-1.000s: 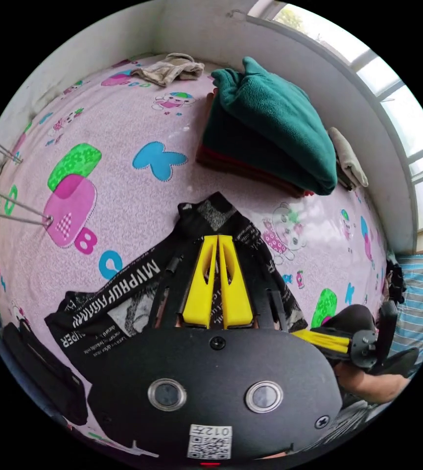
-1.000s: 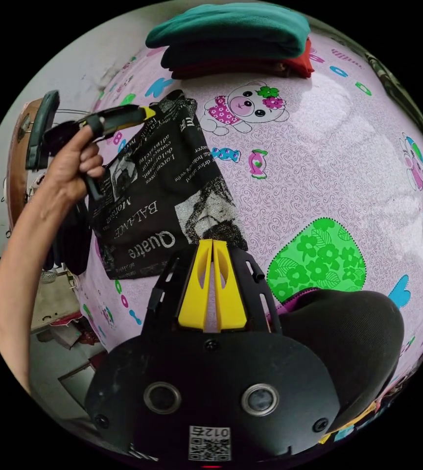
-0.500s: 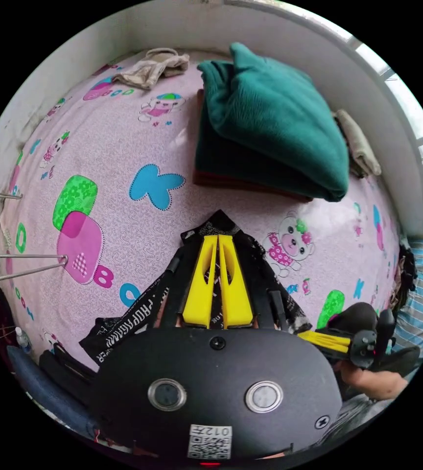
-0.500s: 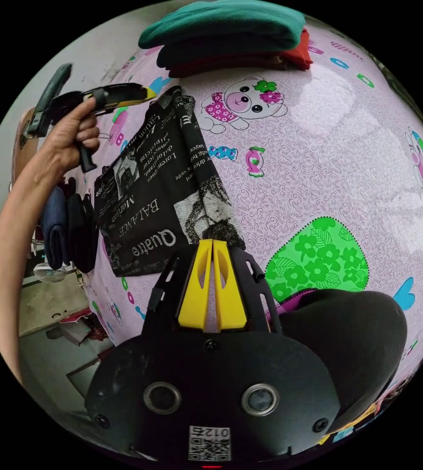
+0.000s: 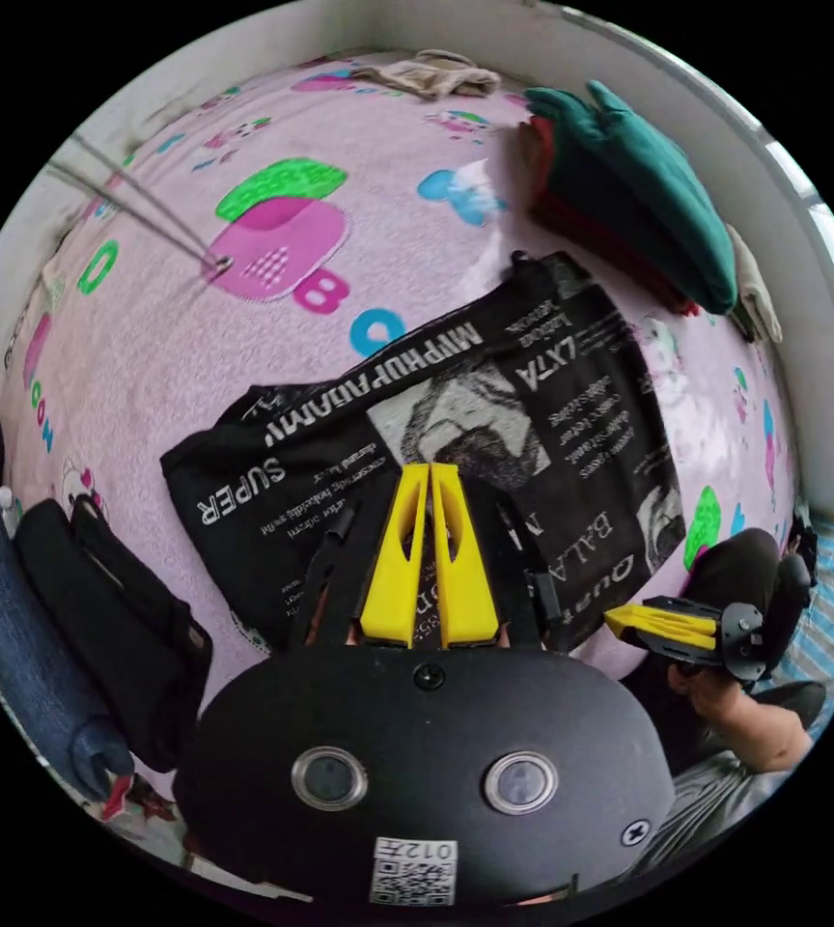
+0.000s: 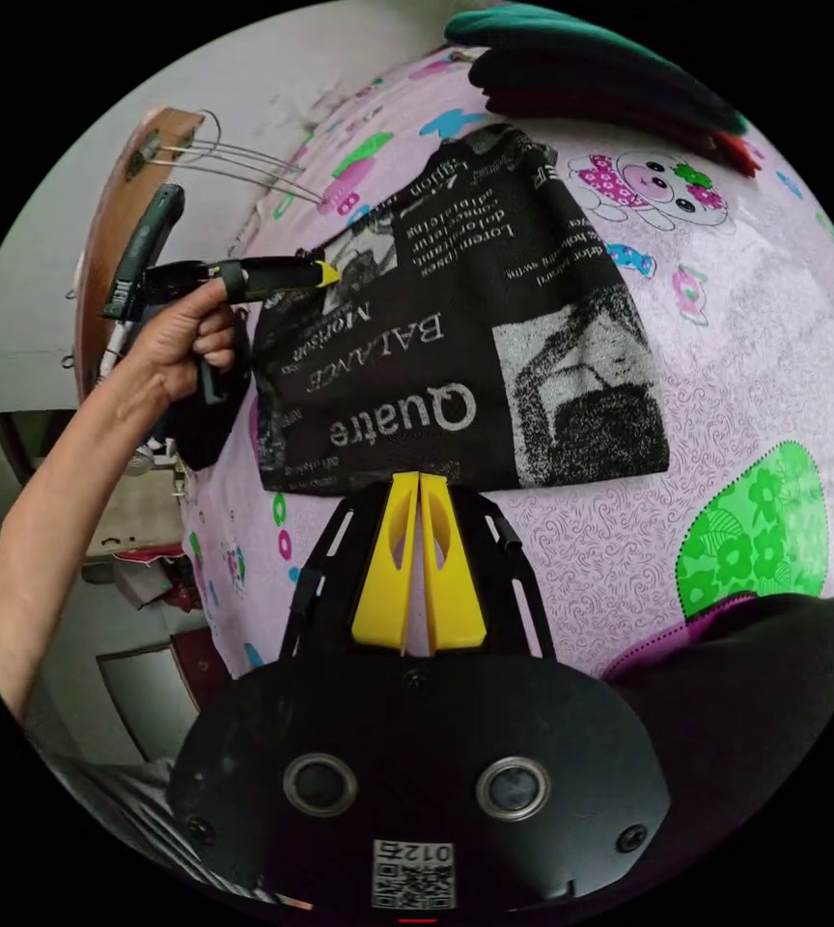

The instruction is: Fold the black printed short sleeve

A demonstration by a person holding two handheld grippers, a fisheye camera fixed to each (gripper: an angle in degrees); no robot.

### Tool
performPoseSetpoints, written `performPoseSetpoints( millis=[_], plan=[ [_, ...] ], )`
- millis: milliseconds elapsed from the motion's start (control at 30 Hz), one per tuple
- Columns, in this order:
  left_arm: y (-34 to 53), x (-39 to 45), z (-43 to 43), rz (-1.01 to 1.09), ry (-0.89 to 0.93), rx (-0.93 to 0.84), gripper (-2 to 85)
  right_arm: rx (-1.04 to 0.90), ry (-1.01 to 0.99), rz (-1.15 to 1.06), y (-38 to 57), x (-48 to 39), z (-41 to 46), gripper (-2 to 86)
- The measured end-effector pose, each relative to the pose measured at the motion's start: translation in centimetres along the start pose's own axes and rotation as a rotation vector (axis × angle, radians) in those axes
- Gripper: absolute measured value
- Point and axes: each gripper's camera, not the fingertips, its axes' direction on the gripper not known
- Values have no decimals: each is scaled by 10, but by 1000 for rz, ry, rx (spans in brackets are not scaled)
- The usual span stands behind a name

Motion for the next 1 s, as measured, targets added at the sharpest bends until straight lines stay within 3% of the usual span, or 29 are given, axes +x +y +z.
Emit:
performPoseSetpoints(
  millis=[100,200,267,333,633,867,1000],
  plan=[
    [4,0,8,-17,56,0,7,-49,25,-13,0,-23,-6,-9],
    [9,9,0,-20,-12,19,7,-59,41,-13,3,-45,-15,-9],
    [15,13,-14,24,-14,58,7,25,4,-22,14,-60,-33,-9],
    [25,10,-22,-37,-161,33,7,94,-74,-3,22,-69,-51,-9],
    [64,26,32,-125,-289,-85,8,38,-58,-56,29,-167,-79,-9],
    [109,50,28,-228,-215,14,7,125,-143,0,42,-231,-130,-9],
    [170,97,29,-138,-130,-75,7,189,-201,33,51,-269,-159,-8]
  ],
)
